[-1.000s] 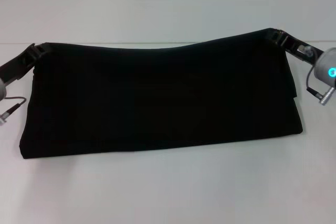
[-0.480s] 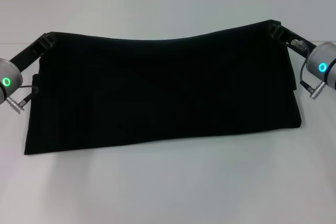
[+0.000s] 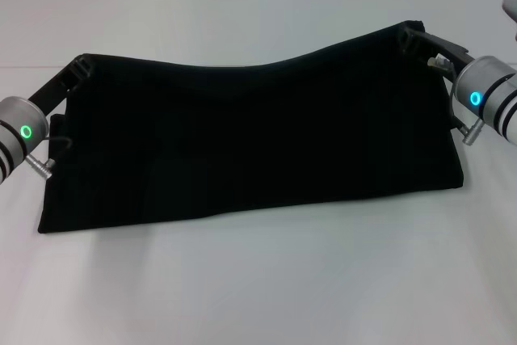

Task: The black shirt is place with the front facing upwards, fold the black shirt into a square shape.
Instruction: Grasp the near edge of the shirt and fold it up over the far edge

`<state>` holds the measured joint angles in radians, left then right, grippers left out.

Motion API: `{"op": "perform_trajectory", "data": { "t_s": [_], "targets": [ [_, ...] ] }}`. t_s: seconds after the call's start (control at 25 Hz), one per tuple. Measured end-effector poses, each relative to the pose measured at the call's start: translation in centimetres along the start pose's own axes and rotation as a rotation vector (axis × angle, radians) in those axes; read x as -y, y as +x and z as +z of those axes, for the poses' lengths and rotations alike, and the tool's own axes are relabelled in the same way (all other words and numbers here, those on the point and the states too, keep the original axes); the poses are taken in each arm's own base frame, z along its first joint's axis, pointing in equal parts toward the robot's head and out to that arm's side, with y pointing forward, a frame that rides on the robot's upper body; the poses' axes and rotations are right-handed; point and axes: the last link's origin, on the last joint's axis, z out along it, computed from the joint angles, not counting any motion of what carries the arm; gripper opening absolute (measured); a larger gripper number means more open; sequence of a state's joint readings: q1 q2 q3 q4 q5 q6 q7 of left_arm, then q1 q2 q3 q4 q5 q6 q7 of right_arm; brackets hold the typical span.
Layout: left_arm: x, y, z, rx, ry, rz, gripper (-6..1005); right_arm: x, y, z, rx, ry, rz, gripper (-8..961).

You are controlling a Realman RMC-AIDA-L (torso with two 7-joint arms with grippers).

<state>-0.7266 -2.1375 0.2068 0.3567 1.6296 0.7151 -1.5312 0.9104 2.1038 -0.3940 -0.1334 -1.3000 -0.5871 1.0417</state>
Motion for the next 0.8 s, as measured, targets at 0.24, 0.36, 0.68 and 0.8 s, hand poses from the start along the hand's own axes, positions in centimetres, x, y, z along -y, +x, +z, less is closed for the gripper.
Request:
{"op": "perform_trajectory", "data": {
  "t_s": [0.24, 0.36, 0.68, 0.8],
  "targets": [
    [0.01, -0.2, 0.01, -0.043, 0.015, -0.028, 38, -0.3, 0.21, 0.04, 0.021, 0.006, 0.001, 136],
    [0.14, -0.32, -0.13, -0.063, 0.021, -0.031, 75, -0.33, 0.27, 0.04, 0.02, 0.006, 0.009, 239],
    [0.32, -0.64, -0.32, -0.068, 0.023, -0.049, 354, -0.3, 0.64, -0.01, 0.006, 0.009, 0.025, 619],
    [0.19, -0.87, -0.5, -0.066, 0.002, -0.057, 364, -0.38, 0.71, 0.02, 0.002, 0.007, 0.022, 753]
  ]
}}
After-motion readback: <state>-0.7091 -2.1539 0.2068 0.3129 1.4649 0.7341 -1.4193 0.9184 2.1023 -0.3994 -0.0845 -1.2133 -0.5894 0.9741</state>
